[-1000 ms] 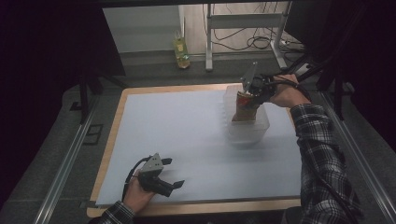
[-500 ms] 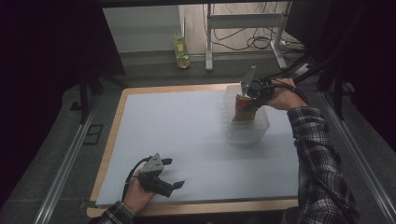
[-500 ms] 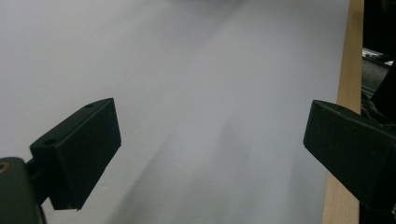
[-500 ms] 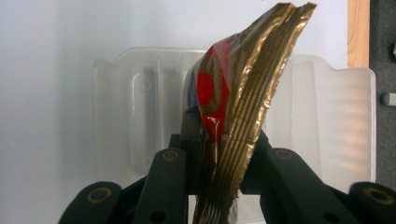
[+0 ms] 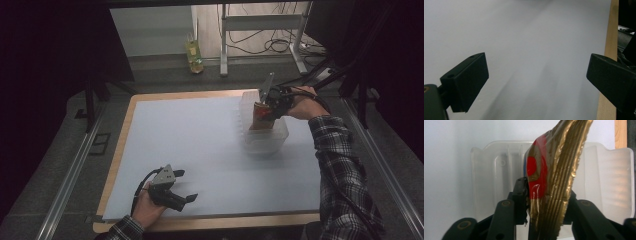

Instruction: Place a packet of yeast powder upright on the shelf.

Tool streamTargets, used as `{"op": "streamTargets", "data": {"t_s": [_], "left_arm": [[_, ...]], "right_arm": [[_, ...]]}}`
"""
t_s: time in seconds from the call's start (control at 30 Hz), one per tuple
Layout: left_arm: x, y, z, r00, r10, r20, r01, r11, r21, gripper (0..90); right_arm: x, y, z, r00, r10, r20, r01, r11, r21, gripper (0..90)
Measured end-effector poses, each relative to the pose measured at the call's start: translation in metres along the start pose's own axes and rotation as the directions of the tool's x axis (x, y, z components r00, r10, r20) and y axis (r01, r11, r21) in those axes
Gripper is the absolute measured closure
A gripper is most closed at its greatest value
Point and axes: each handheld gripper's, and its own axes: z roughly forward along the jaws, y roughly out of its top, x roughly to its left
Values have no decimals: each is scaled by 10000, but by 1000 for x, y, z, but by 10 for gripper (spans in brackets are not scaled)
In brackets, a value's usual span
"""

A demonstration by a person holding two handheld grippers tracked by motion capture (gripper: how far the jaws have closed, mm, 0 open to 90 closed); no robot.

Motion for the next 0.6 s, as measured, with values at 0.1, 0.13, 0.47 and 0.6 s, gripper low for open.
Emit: {"op": "streamTargets", "data": {"t_s": [0.1,0.13,0.47,0.6], "left_arm": [[0,0,0,10000,0,-2,0,10000,5,39],[0,0,0,10000,2,1,-2,10000,6,39],[0,0,1,10000,-24,39,24,10000,35,39],[-1,0,1,10000,-37,60,37,10000,34,39]], "right_arm": [[1,0,0,10000,67,58,-67,10000,-48,574],[0,0,-1,9999,68,80,-68,9999,-80,573],[5,5,-14,9968,766,212,-751,9952,-631,491],[7,5,-18,9948,979,284,-954,9923,-786,475]]}}
